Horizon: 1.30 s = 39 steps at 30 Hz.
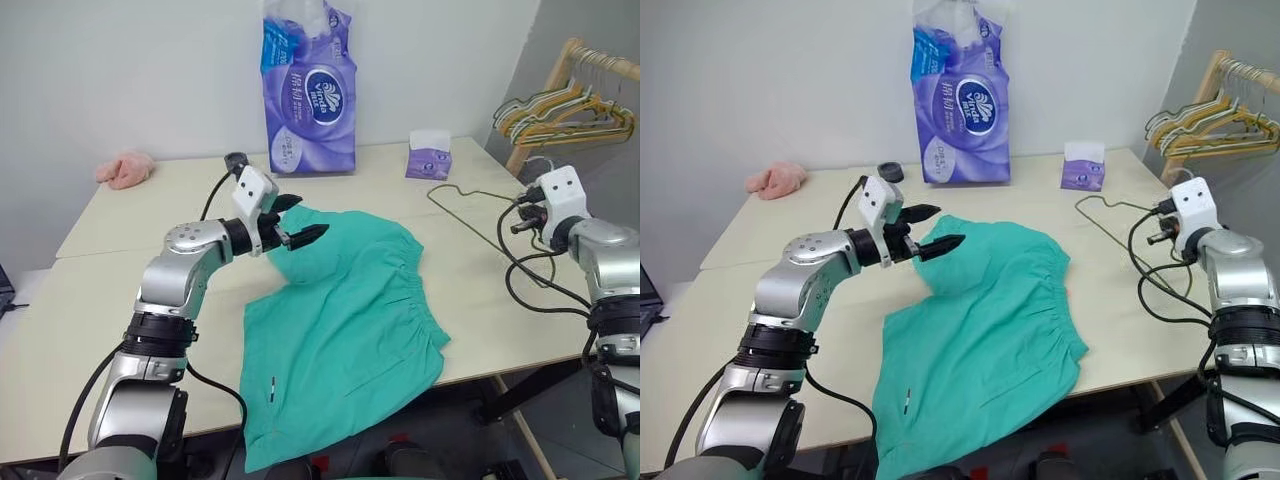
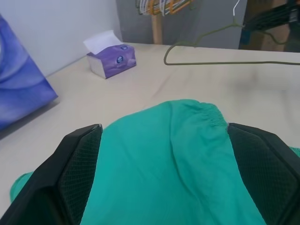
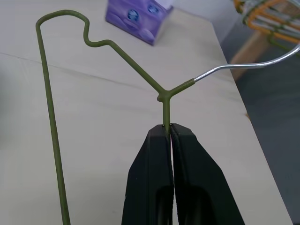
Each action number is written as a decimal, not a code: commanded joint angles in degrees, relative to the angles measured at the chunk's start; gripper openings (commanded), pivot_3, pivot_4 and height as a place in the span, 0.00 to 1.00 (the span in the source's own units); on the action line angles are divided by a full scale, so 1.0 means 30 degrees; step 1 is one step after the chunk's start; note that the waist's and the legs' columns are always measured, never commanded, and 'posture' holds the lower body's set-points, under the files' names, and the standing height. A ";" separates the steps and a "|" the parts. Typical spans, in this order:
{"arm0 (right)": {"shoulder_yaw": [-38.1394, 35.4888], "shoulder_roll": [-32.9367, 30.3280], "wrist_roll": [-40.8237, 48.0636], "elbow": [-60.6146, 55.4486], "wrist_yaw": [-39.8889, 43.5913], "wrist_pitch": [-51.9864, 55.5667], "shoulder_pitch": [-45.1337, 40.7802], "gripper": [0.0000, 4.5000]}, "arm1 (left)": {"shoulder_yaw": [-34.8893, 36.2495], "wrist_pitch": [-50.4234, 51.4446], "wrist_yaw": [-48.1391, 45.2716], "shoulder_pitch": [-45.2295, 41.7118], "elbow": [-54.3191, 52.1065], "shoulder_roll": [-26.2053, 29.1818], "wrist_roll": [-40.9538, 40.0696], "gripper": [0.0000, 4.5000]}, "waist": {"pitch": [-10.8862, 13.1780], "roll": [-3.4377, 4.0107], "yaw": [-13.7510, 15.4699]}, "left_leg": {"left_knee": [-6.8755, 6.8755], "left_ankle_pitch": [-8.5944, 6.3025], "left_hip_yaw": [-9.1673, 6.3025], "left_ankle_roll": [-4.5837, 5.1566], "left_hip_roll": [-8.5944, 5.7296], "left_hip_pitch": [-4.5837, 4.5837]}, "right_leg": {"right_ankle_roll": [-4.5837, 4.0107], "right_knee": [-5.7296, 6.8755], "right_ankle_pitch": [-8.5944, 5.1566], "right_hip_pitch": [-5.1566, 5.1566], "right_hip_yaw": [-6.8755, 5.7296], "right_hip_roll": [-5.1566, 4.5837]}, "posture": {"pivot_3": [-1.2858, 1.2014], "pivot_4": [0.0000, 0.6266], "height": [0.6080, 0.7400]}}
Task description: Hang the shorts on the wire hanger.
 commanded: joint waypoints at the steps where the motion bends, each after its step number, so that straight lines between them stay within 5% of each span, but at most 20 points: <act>1: 0.0901 -0.0751 0.0304 -0.4413 0.2141 -0.0911 0.0933 0.01 | 0.1308 0.0992 -0.1500 -0.1568 0.1265 0.1335 -0.0952 1.00 | 0.0001 0.0004 -0.0036 | -0.0001 0.0003 -0.0002 -0.0004 0.0002 -0.0049 | 0.0002 0.0005 0.0005 -0.0054 -0.0003 0.0002 | 0.50 0.02 1.00; 12: 0.3755 -0.0581 -0.0787 -0.9113 0.4308 -0.4688 0.1854 0.01 | -0.1736 0.4057 -0.9655 -0.0784 0.0506 0.4613 -0.1631 1.00 | 0.0000 0.0005 0.0024 | -0.0008 0.0003 -0.0002 -0.0013 -0.0019 -0.0066 | 0.0001 -0.0031 0.0003 -0.0071 -0.0001 -0.0015 | 0.50 0.01 1.00; 21: 0.5322 -0.0150 -0.1352 -1.0684 0.5876 -0.7583 0.1186 0.01 | -0.2907 0.1811 -0.9821 -0.0446 0.0781 0.3998 0.0024 1.00 | 0.0001 0.0000 0.0046 | 0.0005 0.0001 -0.0008 -0.0007 -0.0014 -0.0067 | -0.0001 -0.0014 0.0003 -0.0070 -0.0008 -0.0008 | 0.49 0.01 1.00; 36: 0.5431 0.1176 -0.0856 -1.1533 0.6608 -0.6499 0.0308 0.01 | -0.3539 0.3208 -1.0345 0.1627 -0.1659 0.3695 -0.0218 1.00 | -0.0007 -0.0009 0.0039 | 0.0028 -0.0002 -0.0005 0.0002 -0.0013 -0.0057 | -0.0005 0.0020 0.0005 -0.0067 -0.0005 -0.0005 | 0.50 0.00 1.00; 39: 0.5368 0.1187 -0.0810 -1.1654 0.6678 -0.6335 0.0337 0.00 | -0.3242 0.3672 -1.0169 0.1445 -0.1329 0.3408 -0.0517 0.86 | -0.0010 -0.0013 0.0038 | 0.0037 -0.0002 -0.0009 0.0003 -0.0012 -0.0048 | -0.0005 0.0028 0.0006 -0.0054 -0.0011 -0.0003 | 0.49 0.01 1.00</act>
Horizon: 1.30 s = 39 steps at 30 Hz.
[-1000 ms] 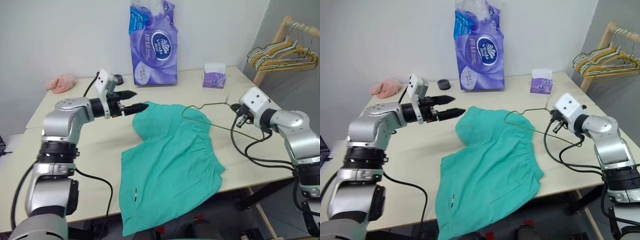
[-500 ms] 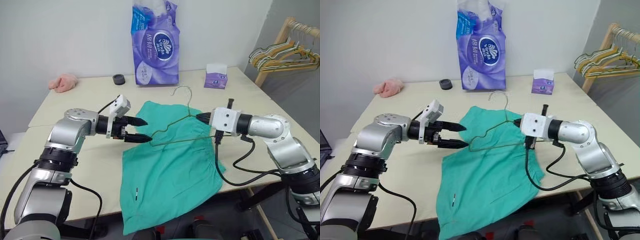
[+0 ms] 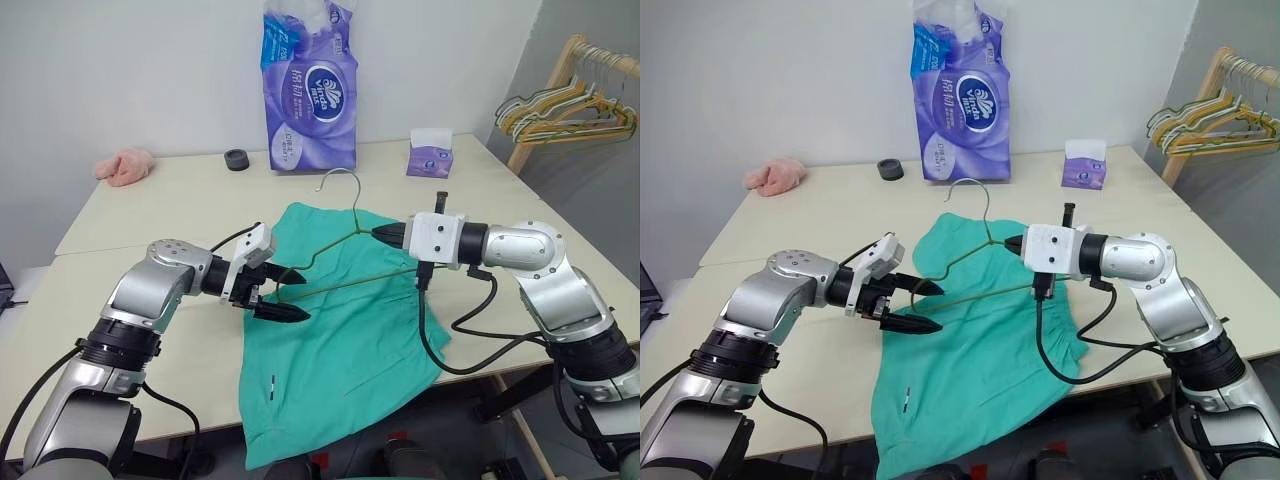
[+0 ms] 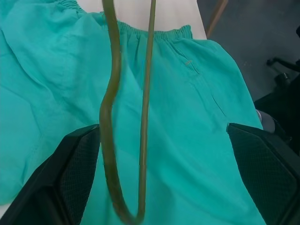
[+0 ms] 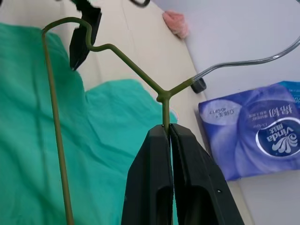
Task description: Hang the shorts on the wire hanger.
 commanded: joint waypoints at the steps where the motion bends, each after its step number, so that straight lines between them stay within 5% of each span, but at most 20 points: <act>1: -0.0527 -0.0007 0.0296 -0.0702 0.0127 0.0179 -0.0411 0.00 | 0.0433 0.0361 -0.0030 -0.0418 0.0071 -0.0007 -0.0453 0.81 | 0.0000 -0.0001 -0.0009 | 0.0009 0.0000 0.0000 0.0000 0.0000 -0.0001 | 0.0001 0.0001 0.0000 0.0001 0.0000 0.0000 | 0.49 0.01 1.00; 13: -0.0715 0.0154 0.1085 -0.1553 0.0221 0.1141 -0.0310 0.00 | -0.0048 0.0313 -0.0982 0.0252 -0.0687 0.0220 -0.0600 0.00 | 0.0000 -0.0001 -0.0042 | 0.0021 0.0000 0.0004 0.0000 0.0000 -0.0001 | -0.0001 0.0004 0.0001 0.0001 0.0007 0.0000 | 0.49 0.01 1.00; 22: -0.0126 -0.0396 0.1380 -0.2298 0.1302 0.0860 0.0335 0.00 | 0.0174 0.0455 -0.0820 0.0854 -0.1272 0.0253 -0.0774 0.00 | 0.0001 -0.0001 -0.0022 | 0.0025 -0.0001 0.0002 0.0002 0.0000 -0.0003 | 0.0000 0.0004 0.0001 0.0003 0.0005 0.0000 | 0.50 0.03 1.00; 30: -0.1044 -0.2499 0.1726 -0.2370 0.2610 0.1865 0.0828 0.53 | 0.0205 -0.1384 0.0369 0.1480 -0.1398 0.0233 0.0401 0.00 | 0.0004 0.0001 0.0005 | 0.0037 -0.0004 0.0002 0.0006 0.0002 0.0003 | 0.0001 0.0004 0.0000 0.0015 -0.0001 0.0000 | 0.50 0.04 1.00; 34: -0.3303 -0.4357 0.4180 -0.2712 0.3370 0.6572 0.1089 0.84 | 0.0340 -0.3311 0.1596 0.1404 -0.1229 -0.0198 0.1281 0.00 | 0.0007 0.0000 0.0068 | 0.0055 -0.0005 0.0001 0.0009 0.0002 0.0001 | 0.0000 -0.0004 0.0000 0.0028 -0.0001 -0.0002 | 0.50 0.04 1.00; 39: -0.5326 -0.4978 0.7387 -0.4219 0.2718 1.2671 0.1810 0.84 | -0.0066 -0.5569 0.1793 0.1526 -0.1354 -0.0037 0.2364 0.00 | 0.0008 -0.0003 0.0115 | 0.0064 -0.0007 -0.0013 0.0012 0.0016 0.0003 | -0.0001 -0.0018 0.0001 0.0046 -0.0016 -0.0008 | 0.49 0.03 1.00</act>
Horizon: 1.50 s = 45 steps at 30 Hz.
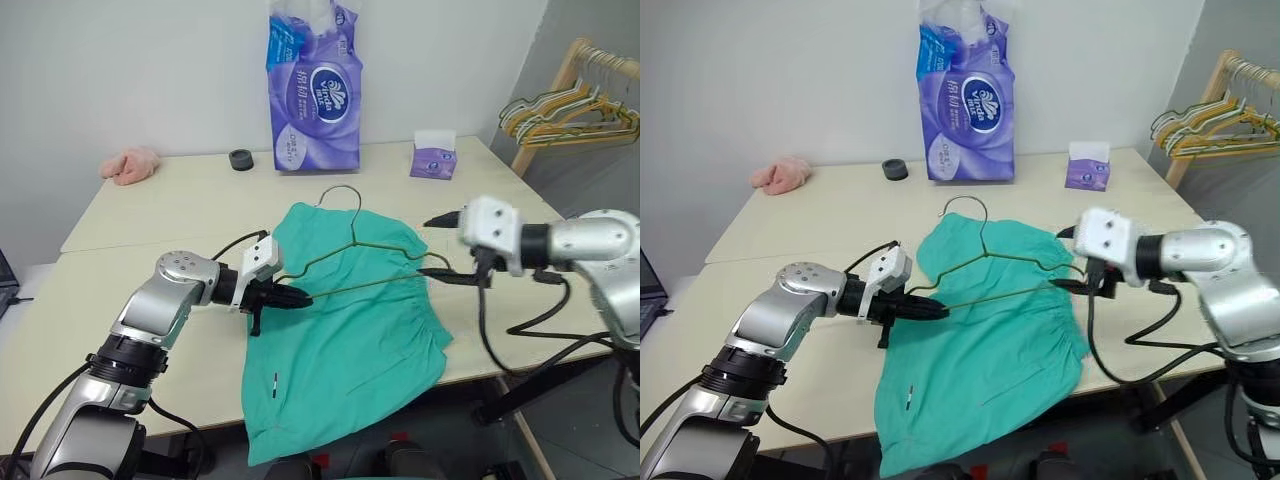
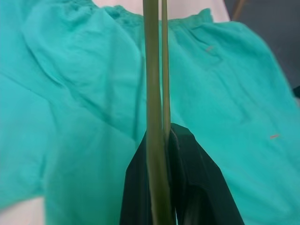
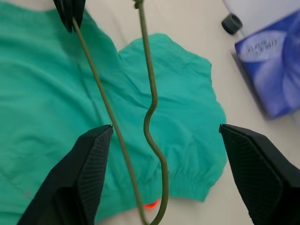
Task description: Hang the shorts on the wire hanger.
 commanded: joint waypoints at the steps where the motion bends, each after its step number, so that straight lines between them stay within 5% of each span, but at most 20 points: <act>1: -0.1264 -0.0367 0.2011 -0.1414 -0.0639 0.3916 0.0358 0.84 | -0.0073 -0.1709 -0.0023 -0.0032 -0.0560 0.0195 0.0601 0.00 | 0.0000 0.0001 -0.0057 | -0.0002 0.0000 0.0000 0.0000 0.0006 0.0000 | 0.0000 0.0000 0.0000 0.0000 -0.0002 0.0000 | 0.49 0.03 1.00; 5: -0.0350 -0.0905 0.2230 -0.1698 -0.1363 0.6098 0.1140 0.84 | -0.0391 -0.2763 -0.0418 -0.0110 -0.0997 0.0349 0.1071 0.00 | -0.0001 0.0000 -0.0063 | 0.0001 -0.0003 0.0010 0.0005 0.0003 -0.0001 | 0.0002 -0.0002 0.0000 0.0002 0.0007 -0.0005 | 0.49 0.03 1.00; 17: 0.4397 -0.1351 0.0304 0.0328 -0.0484 0.4232 0.0272 0.84 | -0.0960 -0.3507 -0.0649 -0.0174 -0.1554 0.0393 0.1620 0.00 | -0.0002 0.0004 -0.0139 | 0.0025 -0.0003 0.0018 0.0007 0.0008 -0.0001 | 0.0018 0.0001 0.0003 0.0008 -0.0006 0.0002 | 0.49 0.01 1.00; 20: 0.4942 -0.1293 -0.0066 0.0619 -0.0496 0.3977 0.0003 0.71 | -0.1103 -0.3742 -0.0612 -0.0081 -0.1516 0.0412 0.1922 0.00 | -0.0004 0.0000 -0.0125 | 0.0047 -0.0003 0.0015 0.0006 0.0008 -0.0004 | 0.0023 0.0004 0.0007 0.0011 -0.0009 0.0005 | 0.49 0.01 1.00; 29: 0.5847 -0.1029 -0.0336 0.0384 -0.0466 0.4113 -0.0244 0.02 | -0.1271 -0.3841 -0.0382 -0.0225 -0.1297 0.0042 0.2226 0.00 | -0.0006 -0.0002 -0.0120 | 0.0115 -0.0009 0.0006 0.0016 0.0007 -0.0040 | 0.0045 0.0003 0.0020 0.0013 -0.0019 0.0004 | 0.49 0.00 1.00; 38: 0.5707 -0.1077 -0.0302 0.0070 -0.0466 0.4212 -0.0016 0.01 | -0.1005 -0.3590 0.0055 -0.0391 -0.1012 -0.0529 0.2129 0.00 | -0.0009 0.0001 -0.0118 | 0.0119 -0.0009 0.0003 0.0016 0.0010 -0.0040 | 0.0047 0.0007 0.0022 0.0013 -0.0023 0.0007 | 0.49 0.00 1.00; 45: 0.4243 -0.1344 0.0131 -0.0085 -0.0964 0.4796 0.1051 0.00 | 0.0195 -0.2914 0.2191 -0.1156 0.0150 -0.2021 0.1601 0.43 | -0.0014 -0.0008 -0.0095 | 0.0137 -0.0009 -0.0006 0.0016 0.0008 -0.0062 | 0.0054 0.0005 0.0028 0.0012 -0.0028 0.0005 | 0.48 0.00 1.00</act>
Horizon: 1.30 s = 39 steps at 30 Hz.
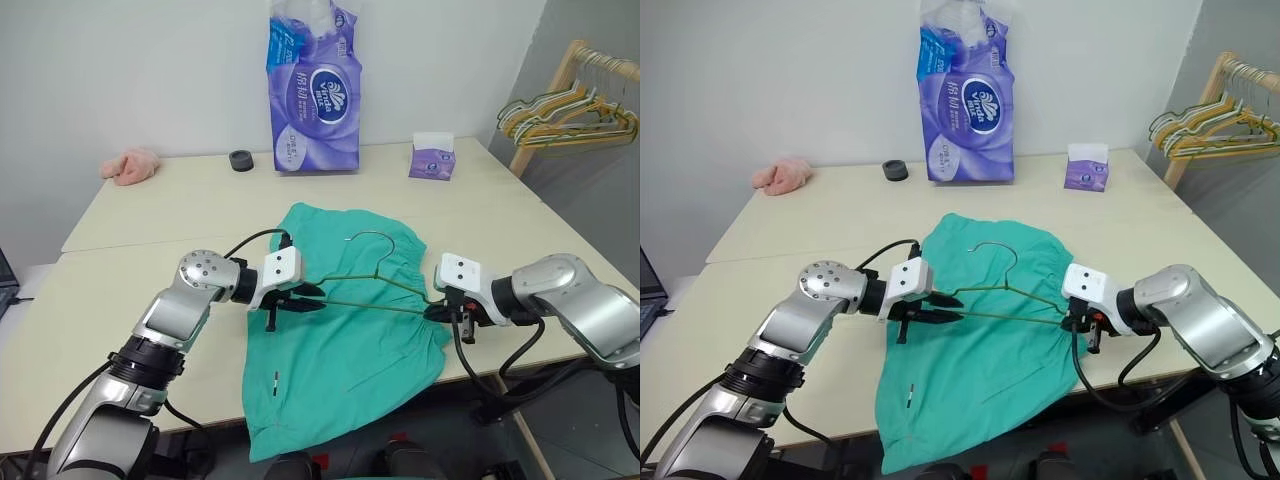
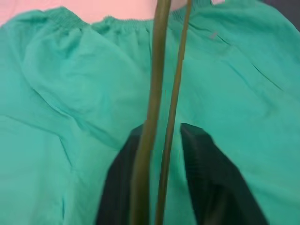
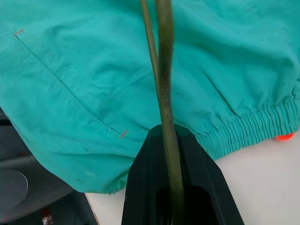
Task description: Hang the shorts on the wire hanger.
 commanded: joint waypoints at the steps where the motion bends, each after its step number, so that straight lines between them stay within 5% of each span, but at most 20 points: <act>1: -0.1565 -0.0277 0.0346 -0.0593 -0.0491 0.0210 0.0436 0.00 | 0.1386 0.0624 0.1216 -0.1007 0.0288 -0.0636 -0.0830 0.50 | -0.0006 -0.0009 0.0019 | 0.0000 0.0000 0.0000 0.0000 0.0001 -0.0002 | 0.0001 0.0000 0.0002 0.0000 0.0001 0.0000 | 0.48 0.00 1.00; 3: -0.2241 -0.0297 0.0599 -0.0802 -0.0778 0.0552 0.1069 0.00 | 0.1924 0.1030 0.1485 -0.1127 0.0615 -0.0831 -0.1274 0.63 | -0.0008 -0.0009 0.0013 | 0.0006 0.0000 -0.0010 0.0000 0.0000 -0.0009 | 0.0003 -0.0002 0.0002 -0.0001 -0.0006 -0.0001 | 0.48 0.00 1.00; 14: -0.8154 -0.0146 0.2304 -0.1328 -0.2753 0.2843 0.6196 0.00 | 0.5036 0.1533 0.3584 -0.2238 0.3763 -0.0906 -0.2583 0.63 | -0.0015 -0.0014 -0.0028 | 0.0007 0.0000 -0.0010 -0.0002 0.0000 -0.0008 | 0.0010 0.0003 0.0009 -0.0001 -0.0003 -0.0001 | 0.47 0.01 1.00; 24: -1.3454 0.0805 0.2773 -0.0258 -0.4502 0.3673 1.1061 0.00 | 0.4030 0.3763 0.0021 0.0383 -0.0511 0.0593 -0.4354 0.63 | -0.0037 -0.0008 -0.0049 | 0.0006 -0.0003 0.0012 0.0003 -0.0005 -0.0014 | 0.0012 -0.0001 0.0011 0.0000 0.0029 -0.0007 | 0.47 0.01 1.00; 30: -1.4238 0.1469 0.3232 -0.0416 -0.5066 0.4029 1.2410 0.00 | 0.3952 0.3487 -0.0214 0.1182 -0.1542 0.0857 -0.4375 0.63 | -0.0063 0.0022 -0.0032 | 0.0004 -0.0007 0.0022 0.0013 0.0004 0.0034 | 0.0043 0.0000 0.0006 0.0042 0.0024 0.0010 | 0.48 0.02 1.00; 39: -1.2975 0.1818 0.4243 -0.0391 -0.5533 0.4358 1.0820 0.00 | 0.3898 0.2002 0.0260 0.0791 -0.0192 0.0552 -0.3698 0.63 | -0.0065 0.0023 -0.0030 | 0.0005 -0.0008 0.0040 0.0018 0.0004 0.0043 | 0.0038 0.0001 0.0011 0.0043 0.0036 0.0016 | 0.48 0.01 1.00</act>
